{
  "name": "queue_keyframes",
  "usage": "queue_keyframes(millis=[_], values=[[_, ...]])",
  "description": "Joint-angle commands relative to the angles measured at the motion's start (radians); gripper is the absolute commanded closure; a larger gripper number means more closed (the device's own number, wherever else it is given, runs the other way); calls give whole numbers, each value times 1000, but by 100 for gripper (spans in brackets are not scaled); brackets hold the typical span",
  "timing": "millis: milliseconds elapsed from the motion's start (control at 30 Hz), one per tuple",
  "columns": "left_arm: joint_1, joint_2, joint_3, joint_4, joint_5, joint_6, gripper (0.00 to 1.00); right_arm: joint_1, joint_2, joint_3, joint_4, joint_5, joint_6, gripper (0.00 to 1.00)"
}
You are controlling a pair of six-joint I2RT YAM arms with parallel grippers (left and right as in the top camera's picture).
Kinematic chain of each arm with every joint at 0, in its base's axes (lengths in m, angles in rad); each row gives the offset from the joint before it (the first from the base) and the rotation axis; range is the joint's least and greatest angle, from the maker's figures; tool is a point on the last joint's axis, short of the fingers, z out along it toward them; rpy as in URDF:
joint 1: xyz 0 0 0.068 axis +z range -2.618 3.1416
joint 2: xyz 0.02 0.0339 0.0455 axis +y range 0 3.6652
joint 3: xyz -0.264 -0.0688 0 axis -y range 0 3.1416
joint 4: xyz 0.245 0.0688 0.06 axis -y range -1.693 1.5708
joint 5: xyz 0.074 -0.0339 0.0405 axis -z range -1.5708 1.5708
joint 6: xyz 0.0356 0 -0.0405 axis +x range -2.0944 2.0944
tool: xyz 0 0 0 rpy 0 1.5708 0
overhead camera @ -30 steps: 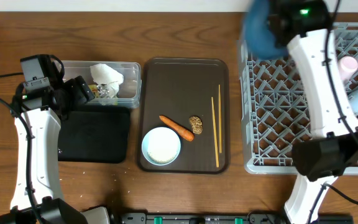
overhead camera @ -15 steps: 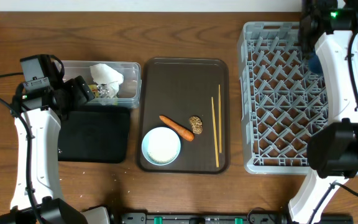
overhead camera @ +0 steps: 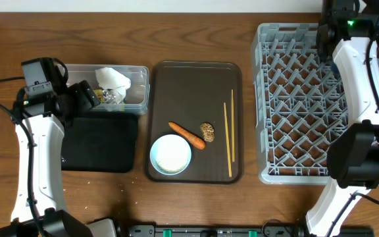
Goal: Sort waste into correct bins and load items into the dishwasher rack
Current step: 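Lift the blue plate with the right gripper over the rack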
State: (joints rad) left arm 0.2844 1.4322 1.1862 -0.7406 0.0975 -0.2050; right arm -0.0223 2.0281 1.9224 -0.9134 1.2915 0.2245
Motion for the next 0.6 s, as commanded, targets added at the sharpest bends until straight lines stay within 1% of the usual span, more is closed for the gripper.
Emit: queue_keyframes(millis=[0, 167, 267, 400, 533, 567], values=[[3, -7, 5, -3, -8, 5, 12, -7, -13, 3, 9, -6, -77, 99], [3, -7, 5, -3, -8, 5, 12, -7, -13, 3, 9, -10, -77, 99], [3, -7, 5, -3, -9, 5, 12, -10, -13, 3, 22, -45, -129, 99], [3, -7, 5, -3, -9, 5, 12, -17, -13, 3, 94, -207, -351, 99], [3, -7, 5, -3, -8, 5, 12, -16, -13, 3, 148, -368, -623, 99], [3, -7, 5, -3, -8, 5, 12, -16, -13, 3, 152, -397, -662, 99]])
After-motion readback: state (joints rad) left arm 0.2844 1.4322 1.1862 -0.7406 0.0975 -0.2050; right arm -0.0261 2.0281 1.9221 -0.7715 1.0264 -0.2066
